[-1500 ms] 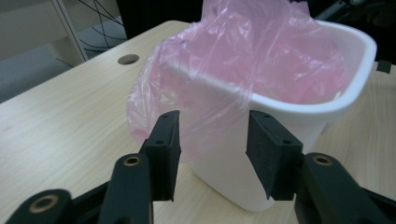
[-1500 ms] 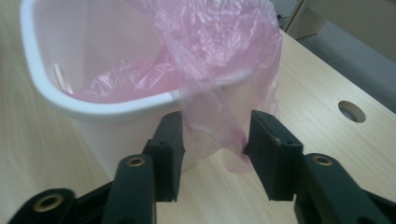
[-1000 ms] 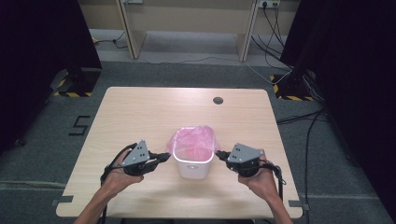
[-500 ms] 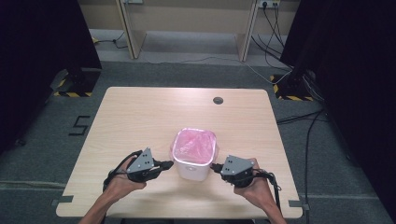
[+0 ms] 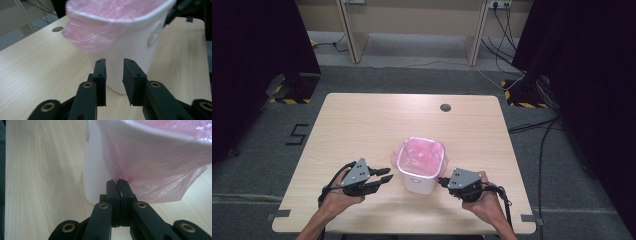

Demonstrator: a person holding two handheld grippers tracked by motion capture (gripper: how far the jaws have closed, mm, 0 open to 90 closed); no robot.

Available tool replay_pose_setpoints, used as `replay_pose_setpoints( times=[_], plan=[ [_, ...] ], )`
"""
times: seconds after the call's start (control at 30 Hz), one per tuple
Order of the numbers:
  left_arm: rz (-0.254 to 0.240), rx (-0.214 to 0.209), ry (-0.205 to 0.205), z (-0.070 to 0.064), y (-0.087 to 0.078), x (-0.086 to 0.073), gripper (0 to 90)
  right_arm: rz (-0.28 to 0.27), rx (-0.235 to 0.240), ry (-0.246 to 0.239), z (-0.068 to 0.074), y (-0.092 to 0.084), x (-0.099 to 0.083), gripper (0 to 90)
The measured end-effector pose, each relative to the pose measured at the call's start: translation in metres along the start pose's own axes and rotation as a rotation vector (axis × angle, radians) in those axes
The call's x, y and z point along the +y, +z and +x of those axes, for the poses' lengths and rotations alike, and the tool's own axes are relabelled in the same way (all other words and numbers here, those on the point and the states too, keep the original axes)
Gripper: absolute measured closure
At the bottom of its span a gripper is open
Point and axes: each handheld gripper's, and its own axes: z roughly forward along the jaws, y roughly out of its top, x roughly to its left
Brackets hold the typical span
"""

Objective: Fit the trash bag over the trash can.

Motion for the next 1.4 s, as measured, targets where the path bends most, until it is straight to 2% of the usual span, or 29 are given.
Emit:
replay_pose_setpoints(
  times=[0.07,0.17,0.33,0.43,0.53,0.67,0.7,0.9,0.93,1.1,1.17,1.27,1.4],
  plan=[
    [-0.012,0.027,0.003,0.002,-0.002,0.001,66.7,-0.001,0.003,-0.001,0.0,0.001,0.0,88.9],
    [-0.014,0.038,0.029,0.001,-0.001,0.005,62.7,0.001,0.005,0.0,0.001,0.002,0.0,88.4],
    [-0.003,0.051,0.119,-0.005,0.009,0.014,57.4,-0.006,0.009,0.014,-0.001,0.001,0.0,88.0],
    [0.008,0.063,0.184,-0.005,0.016,0.02,57.5,-0.009,0.007,0.016,-0.001,0.0,0.0,87.9],
    [0.022,0.043,0.256,-0.006,0.018,0.024,65.6,-0.018,0.004,0.019,-0.002,-0.001,0.0,87.9],
    [0.059,0.008,0.307,-0.011,0.019,0.024,85.6,-0.021,0.008,0.02,-0.002,-0.002,0.001,87.9],
    [0.068,0.001,0.309,-0.013,0.02,0.023,89.7,-0.02,0.008,0.017,-0.002,-0.002,0.0,87.9],
    [0.1,-0.026,0.297,-0.018,0.026,0.015,90.0,-0.009,0.01,0.005,0.0,0.001,0.0,89.0],
    [0.118,-0.032,0.291,-0.019,0.028,0.01,90.0,-0.004,0.015,0.003,0.0,0.001,0.0,89.4],
    [0.165,-0.055,0.29,-0.022,0.037,-0.005,90.0,0.053,0.019,-0.036,0.003,0.009,-0.002,90.0],
    [0.161,-0.056,0.275,-0.022,0.038,-0.007,90.0,0.07,0.019,-0.038,0.003,0.012,-0.004,90.0],
    [0.134,-0.04,0.258,-0.021,0.031,-0.005,89.8,0.064,0.018,-0.018,0.001,0.013,-0.005,90.0],
    [0.1,0.009,0.224,-0.016,0.019,0.0,75.8,0.05,0.019,-0.016,-0.002,0.01,-0.004,89.6]
  ],
)
